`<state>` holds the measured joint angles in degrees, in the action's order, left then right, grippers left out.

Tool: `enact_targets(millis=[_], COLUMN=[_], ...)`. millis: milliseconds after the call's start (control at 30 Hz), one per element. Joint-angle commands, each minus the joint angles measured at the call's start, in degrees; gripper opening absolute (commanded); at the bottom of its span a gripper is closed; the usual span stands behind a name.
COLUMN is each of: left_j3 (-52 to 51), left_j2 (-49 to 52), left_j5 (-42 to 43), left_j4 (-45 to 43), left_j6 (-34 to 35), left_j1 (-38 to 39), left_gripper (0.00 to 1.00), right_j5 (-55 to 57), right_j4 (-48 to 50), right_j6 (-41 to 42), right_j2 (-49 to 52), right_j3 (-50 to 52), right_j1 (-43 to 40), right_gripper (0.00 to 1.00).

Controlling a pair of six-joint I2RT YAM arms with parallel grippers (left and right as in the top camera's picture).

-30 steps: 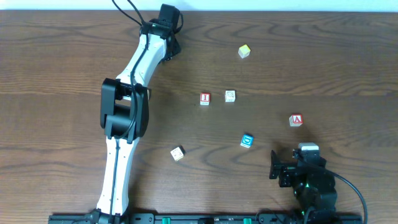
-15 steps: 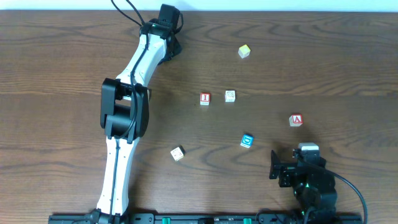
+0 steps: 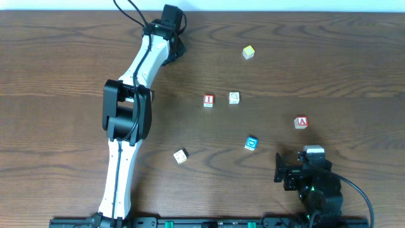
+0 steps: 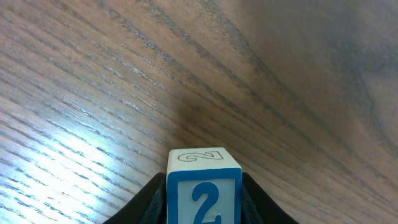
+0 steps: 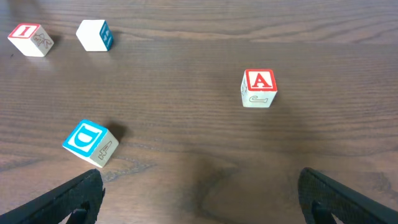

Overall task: Spell out Ai2
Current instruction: 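Move the left gripper to the blue '2' block and grasp it, then carry the blue '2' block to the right of the 'I' block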

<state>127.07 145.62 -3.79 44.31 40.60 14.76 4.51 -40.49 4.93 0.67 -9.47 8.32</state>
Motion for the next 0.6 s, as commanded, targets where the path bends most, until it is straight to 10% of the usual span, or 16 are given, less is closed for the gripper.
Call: enact_targets(millis=[0, 567], left_j3=[0.5, 8.9], left_j2=[3.5, 1.1], left_j5=[2.1, -1.6], left_j4=[0.5, 4.6], left_j6=[0.4, -7.1], left_j1=[-0.2, 1.1], left_gripper=[0.33, 0.05], right_j5=[-0.2, -0.2], right_j4=[-0.2, -0.2], right_j6=[-0.7, -0.7], right_j2=[-0.4, -0.4], right_j3=[0.3, 0.3], right_j1=[-0.5, -0.5], right_gripper=[0.99, 0.99])
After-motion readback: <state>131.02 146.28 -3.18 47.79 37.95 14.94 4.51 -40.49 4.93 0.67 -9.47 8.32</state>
